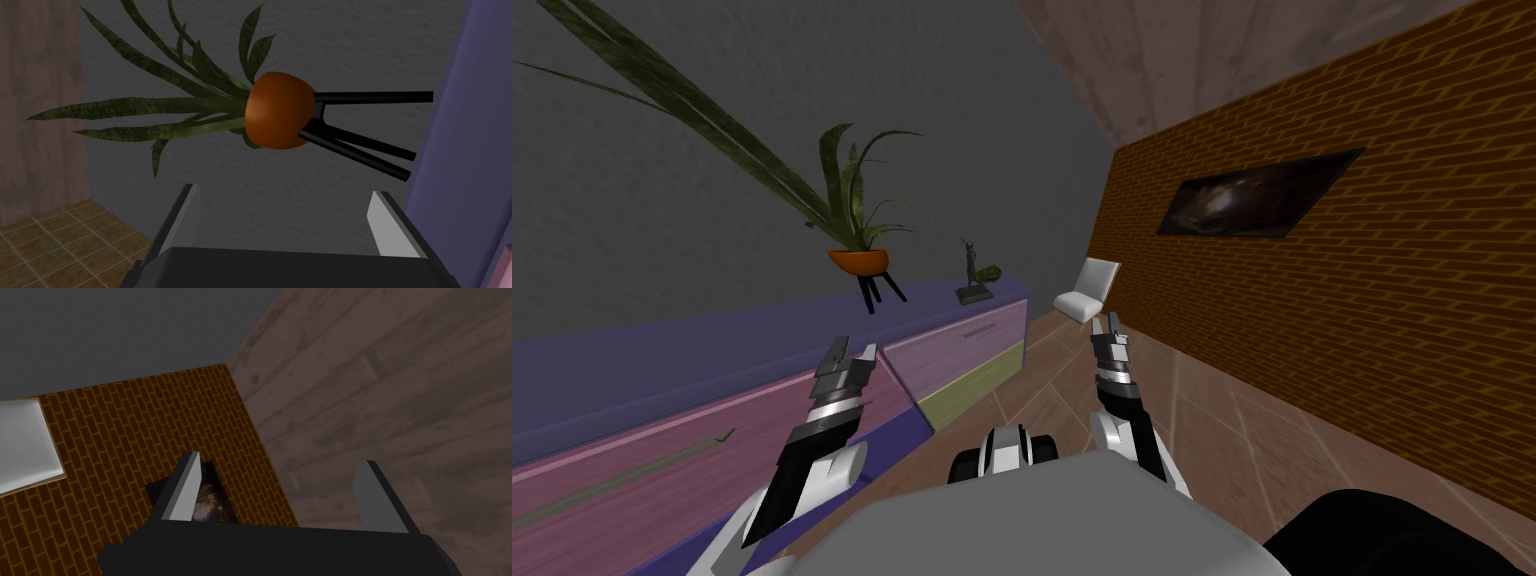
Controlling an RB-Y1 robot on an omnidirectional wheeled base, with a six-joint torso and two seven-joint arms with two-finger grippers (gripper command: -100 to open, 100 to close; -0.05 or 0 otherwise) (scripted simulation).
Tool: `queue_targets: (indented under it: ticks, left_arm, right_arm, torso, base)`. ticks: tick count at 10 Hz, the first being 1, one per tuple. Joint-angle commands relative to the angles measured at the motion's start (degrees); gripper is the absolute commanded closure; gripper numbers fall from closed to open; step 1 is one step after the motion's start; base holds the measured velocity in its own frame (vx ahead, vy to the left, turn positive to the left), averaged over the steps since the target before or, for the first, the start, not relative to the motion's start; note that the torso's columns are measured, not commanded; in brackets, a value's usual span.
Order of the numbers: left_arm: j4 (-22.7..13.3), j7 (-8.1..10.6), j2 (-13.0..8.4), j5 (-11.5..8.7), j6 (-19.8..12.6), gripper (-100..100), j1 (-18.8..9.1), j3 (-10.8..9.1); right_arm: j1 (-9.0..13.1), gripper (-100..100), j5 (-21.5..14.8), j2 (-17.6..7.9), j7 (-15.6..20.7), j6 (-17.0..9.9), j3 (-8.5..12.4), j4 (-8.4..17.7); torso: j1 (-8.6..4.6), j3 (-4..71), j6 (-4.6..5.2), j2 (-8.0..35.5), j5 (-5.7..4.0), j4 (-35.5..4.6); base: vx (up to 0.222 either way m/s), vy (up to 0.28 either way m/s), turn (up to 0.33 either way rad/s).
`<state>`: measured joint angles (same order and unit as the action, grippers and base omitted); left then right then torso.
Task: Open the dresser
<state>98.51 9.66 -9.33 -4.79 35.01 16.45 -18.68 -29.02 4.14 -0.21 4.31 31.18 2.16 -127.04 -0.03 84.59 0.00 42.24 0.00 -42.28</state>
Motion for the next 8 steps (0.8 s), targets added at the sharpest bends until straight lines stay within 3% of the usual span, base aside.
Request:
queue_targets:
  ticks: [1,4,8]
  left_arm:
    - [-3.4,0.49,-0.1,0.1,-0.8,-100,-1.1,-1.67]
    - [-7.2,0.83,0.1,0.3,-1.1,-100,-2.6,-3.47]
    - [-12.5,1.16,0.5,0.6,-1.3,-100,-4.1,-5.23]
  right_arm:
    - [0.0,0,0.0,0.0,0.0,0.0,0.0,0.0]
    - [0.0,0,0.0,0.0,0.0,0.0,0.0,0.0]
    - [0.0,0,0.0,0.0,0.0,0.0,0.0,0.0]
  torso:
    - [-0.22,0.1,0.00,-0.1,-0.07,0.0]
    - [0.28,-0.1,-0.01,0.2,0.07,-0.1]
    - [-0.10,0.0,0.01,0.0,-0.03,0.0]
  base:
    - [0.090,-0.172,0.002]
    - [0.056,-0.108,-0.018]
    - [0.073,-0.113,-0.018]
